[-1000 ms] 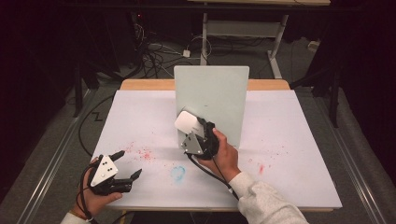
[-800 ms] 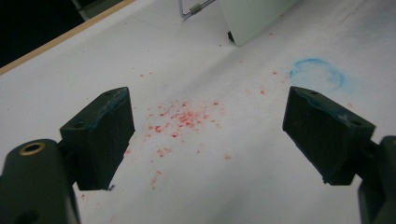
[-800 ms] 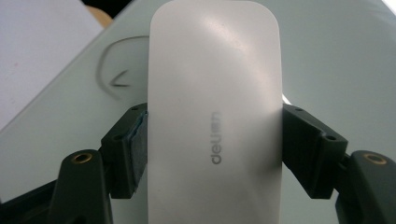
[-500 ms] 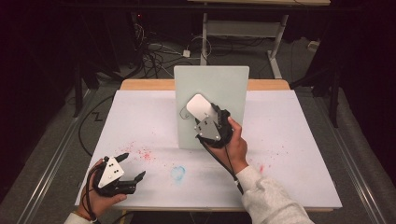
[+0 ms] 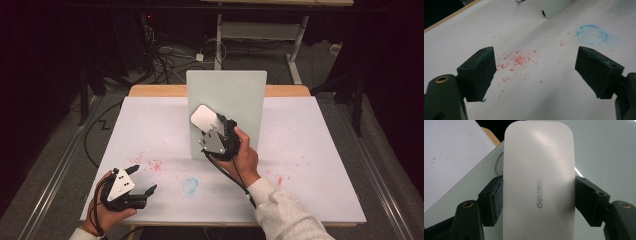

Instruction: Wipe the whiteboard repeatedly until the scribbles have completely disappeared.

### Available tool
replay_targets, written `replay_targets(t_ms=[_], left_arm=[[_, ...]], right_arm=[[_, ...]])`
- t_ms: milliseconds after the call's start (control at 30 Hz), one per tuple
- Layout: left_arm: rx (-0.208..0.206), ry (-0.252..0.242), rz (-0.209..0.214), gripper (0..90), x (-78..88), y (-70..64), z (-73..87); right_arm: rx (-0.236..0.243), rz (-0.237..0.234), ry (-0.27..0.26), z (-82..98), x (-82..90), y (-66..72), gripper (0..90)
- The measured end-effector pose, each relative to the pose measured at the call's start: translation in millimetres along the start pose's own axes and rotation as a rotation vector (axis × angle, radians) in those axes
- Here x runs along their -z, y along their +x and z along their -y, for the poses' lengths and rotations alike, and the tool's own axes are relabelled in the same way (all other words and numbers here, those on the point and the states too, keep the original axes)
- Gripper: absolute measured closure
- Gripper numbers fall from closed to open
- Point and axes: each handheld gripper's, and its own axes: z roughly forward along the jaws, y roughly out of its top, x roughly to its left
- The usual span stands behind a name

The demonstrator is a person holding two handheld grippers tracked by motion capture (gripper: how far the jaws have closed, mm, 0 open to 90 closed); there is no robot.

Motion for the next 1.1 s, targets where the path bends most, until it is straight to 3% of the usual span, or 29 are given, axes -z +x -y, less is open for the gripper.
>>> replay_targets(t_ms=[100,167,333,433,533,600,667,767,833,900,1100], left_arm=[[-0.001,0.003,-0.001,16.5,0.5,0.7,0.8],[0.001,0.003,0.000,16.5,1.2,0.7,1.2],[-0.001,0.003,0.002,16.5,1.0,0.6,0.6],[-0.005,0.006,0.005,16.5,0.6,-0.5,0.6],[-0.003,0.007,0.006,16.5,0.7,-0.6,0.9],[-0.001,0.005,0.006,16.5,0.9,-0.6,1.6],[0.003,0.007,0.005,16.5,1.3,-0.5,2.2],[0.006,0.002,0.004,16.5,2.1,-0.4,2.1],[0.006,0.004,0.003,16.5,1.6,-0.6,2.1],[0.005,0.006,0.007,16.5,1.2,-0.8,2.2],[0.002,0.007,0.008,16.5,1.2,-1.3,1.9]], right_arm=[[0.001,0.005,0.001,-4.0,-1.2,-2.5,31.1],[-0.002,-0.002,0.000,-3.4,-2.0,4.2,31.1],[0.138,-0.089,0.027,7.0,-4.3,47.6,31.1],[0.188,-0.098,0.037,13.2,-4.0,62.4,31.1],[0.165,-0.117,0.034,10.8,-3.8,55.3,31.1],[0.159,-0.076,0.024,5.7,-4.3,45.1,31.1],[0.095,-0.054,0.014,-1.9,-4.5,29.6,31.1],[0.042,0.011,0.007,-11.5,-5.1,9.4,31.1],[0.030,0.000,0.001,-12.9,-4.9,1.4,31.1],[0.048,0.013,0.012,-10.6,-4.9,8.9,31.1],[0.183,-0.105,0.043,12.5,-3.2,54.9,31.1]])
